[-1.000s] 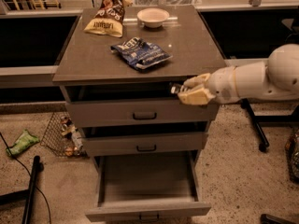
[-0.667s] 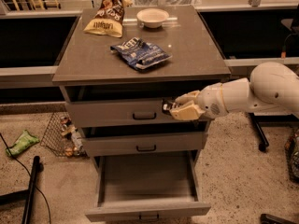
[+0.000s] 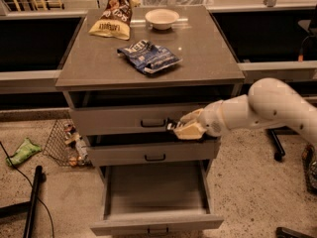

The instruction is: Place rxbar chocolate into bottom drawer

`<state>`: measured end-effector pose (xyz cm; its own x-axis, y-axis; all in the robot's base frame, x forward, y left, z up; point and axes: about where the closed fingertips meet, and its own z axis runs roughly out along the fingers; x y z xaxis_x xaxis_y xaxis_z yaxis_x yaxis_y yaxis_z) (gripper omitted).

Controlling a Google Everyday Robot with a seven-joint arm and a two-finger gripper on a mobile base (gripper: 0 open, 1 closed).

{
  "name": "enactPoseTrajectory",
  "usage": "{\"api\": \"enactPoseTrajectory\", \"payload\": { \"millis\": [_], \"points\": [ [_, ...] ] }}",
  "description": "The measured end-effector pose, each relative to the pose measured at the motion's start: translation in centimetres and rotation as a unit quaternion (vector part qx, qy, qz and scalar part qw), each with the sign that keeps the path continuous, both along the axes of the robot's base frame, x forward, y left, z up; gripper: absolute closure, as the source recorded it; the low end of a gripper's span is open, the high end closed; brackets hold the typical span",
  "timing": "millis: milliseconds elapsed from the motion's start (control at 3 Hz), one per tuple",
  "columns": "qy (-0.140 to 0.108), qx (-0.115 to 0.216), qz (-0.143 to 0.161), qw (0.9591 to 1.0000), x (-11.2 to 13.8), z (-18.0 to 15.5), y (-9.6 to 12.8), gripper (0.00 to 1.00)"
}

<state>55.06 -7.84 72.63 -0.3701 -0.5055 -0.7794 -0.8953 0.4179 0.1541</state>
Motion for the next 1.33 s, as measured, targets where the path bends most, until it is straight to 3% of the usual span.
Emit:
{"api": "enactPoseTrajectory", "payload": {
  "millis": [667,1000,1333],
  "points": [
    [0.08,-0.017,-0.017,0.9965,-4.2,-14.3,4.4,1.0],
    [0.121,0.009,-0.019,0.9924,-5.3,-22.0,7.6,1.0],
    [0.121,0.009,-0.019,0.9924,-5.3,-22.0,7.6,1.0]
  ]
}}
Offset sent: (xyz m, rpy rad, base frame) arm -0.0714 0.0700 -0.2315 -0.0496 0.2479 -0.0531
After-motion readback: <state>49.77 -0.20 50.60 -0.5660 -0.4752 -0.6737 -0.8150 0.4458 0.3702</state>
